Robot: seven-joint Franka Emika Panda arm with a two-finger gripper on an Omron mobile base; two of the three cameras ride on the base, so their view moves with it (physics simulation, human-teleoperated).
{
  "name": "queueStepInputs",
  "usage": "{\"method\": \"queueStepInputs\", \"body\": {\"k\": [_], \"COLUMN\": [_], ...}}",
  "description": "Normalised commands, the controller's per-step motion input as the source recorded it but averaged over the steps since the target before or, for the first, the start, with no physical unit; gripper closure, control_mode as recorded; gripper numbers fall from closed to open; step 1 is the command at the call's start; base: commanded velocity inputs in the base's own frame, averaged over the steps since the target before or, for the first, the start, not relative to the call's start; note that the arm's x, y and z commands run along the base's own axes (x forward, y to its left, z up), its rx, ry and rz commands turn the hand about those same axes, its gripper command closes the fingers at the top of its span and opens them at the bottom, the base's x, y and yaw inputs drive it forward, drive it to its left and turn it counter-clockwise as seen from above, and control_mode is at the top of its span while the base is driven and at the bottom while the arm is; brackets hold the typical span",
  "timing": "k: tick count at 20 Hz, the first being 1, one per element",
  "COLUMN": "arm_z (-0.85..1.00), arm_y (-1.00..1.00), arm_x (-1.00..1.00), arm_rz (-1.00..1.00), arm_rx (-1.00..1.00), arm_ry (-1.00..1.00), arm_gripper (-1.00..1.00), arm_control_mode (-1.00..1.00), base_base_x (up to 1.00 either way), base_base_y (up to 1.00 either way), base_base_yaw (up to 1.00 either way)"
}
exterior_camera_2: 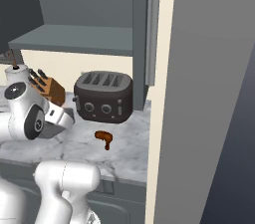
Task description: Retrieve the tupperware from the cabinet, then place the raw meat into the tupperware to avoid contamination.
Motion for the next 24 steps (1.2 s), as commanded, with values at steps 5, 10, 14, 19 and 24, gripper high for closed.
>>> {"method": "queueStepInputs", "body": {"k": [5, 10, 14, 19, 24], "arm_z": [-0.36, -0.33, -0.29, -0.28, -0.3], "arm_y": [0.0, 0.0, 0.0, 0.05, 0.18], "arm_x": [0.37, 0.36, 0.32, 0.27, 0.32], "arm_rz": [0.0, 0.0, 0.0, 0.0, 0.0], "arm_rx": [-0.02, -0.01, 0.0, 0.0, 0.0], "arm_ry": [0.0, 0.0, 0.0, 0.0, 0.0], "arm_gripper": [1.0, 1.0, 1.0, 1.0, 1.0], "arm_control_mode": [-1.0, -1.0, -1.0, -1.0, -1.0], "base_base_x": [0.0, 0.0, 0.0, 0.0, 0.0], "base_base_y": [0.0, 0.0, 0.0, 0.0, 0.0], "base_base_yaw": [0.0, 0.0, 0.0, 0.0, 0.0]}}
